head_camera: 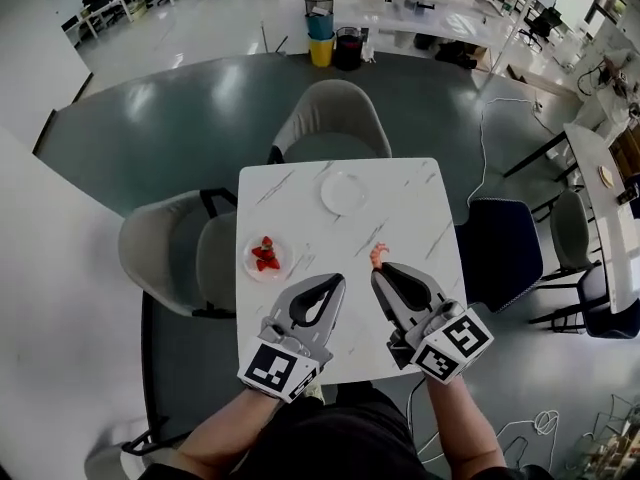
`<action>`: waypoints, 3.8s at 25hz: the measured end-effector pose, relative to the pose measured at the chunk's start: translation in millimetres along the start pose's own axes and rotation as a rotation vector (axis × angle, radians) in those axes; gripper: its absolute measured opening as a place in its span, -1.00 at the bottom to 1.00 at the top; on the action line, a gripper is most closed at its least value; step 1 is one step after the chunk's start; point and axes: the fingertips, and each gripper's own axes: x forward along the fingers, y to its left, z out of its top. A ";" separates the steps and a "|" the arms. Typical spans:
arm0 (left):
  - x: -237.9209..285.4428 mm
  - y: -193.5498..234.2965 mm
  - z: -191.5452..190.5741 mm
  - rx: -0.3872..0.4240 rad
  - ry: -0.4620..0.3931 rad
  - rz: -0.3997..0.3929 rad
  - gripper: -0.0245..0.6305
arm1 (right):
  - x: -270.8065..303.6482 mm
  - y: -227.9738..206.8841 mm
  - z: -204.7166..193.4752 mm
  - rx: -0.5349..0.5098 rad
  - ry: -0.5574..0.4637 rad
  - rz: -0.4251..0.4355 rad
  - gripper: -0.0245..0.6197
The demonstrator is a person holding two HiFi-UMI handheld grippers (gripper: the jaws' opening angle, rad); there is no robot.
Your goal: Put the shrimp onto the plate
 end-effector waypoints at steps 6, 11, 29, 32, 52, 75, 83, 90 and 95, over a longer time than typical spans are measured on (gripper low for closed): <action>51.1 36.0 -27.8 -0.019 0.025 0.041 -0.90 | 59.4 -78.7 -16.0 -0.061 0.082 -0.018 -0.78; 84.8 64.5 -58.5 -0.022 0.052 0.064 -0.90 | 107.0 -137.7 -43.0 -0.125 0.166 -0.049 -0.78; 111.4 130.1 -132.8 -0.113 0.171 0.200 -0.90 | 225.4 -274.5 -198.6 -0.218 0.582 -0.132 -0.78; 111.9 135.7 -140.1 -0.105 0.176 0.206 -0.90 | 233.9 -282.3 -213.9 -0.229 0.620 -0.137 -0.78; 170.2 166.4 -194.1 -0.151 0.231 0.197 -0.90 | 248.5 -314.3 -259.7 -0.232 0.856 -0.146 -0.78; 173.3 165.9 -184.5 -0.137 0.237 0.182 -0.90 | 236.6 -292.6 -217.6 -0.207 0.813 -0.126 -0.74; 155.2 131.4 -140.6 -0.121 0.212 0.141 -0.90 | 194.3 -227.0 -133.2 -0.095 0.464 -0.099 -0.91; 122.8 84.6 -94.2 -0.086 0.185 0.090 -0.90 | 147.9 -161.2 -75.9 -0.120 0.301 -0.123 -0.92; 82.4 49.4 -62.1 -0.085 0.161 0.058 -0.90 | 103.8 -107.2 -42.1 -0.154 0.197 -0.152 -0.92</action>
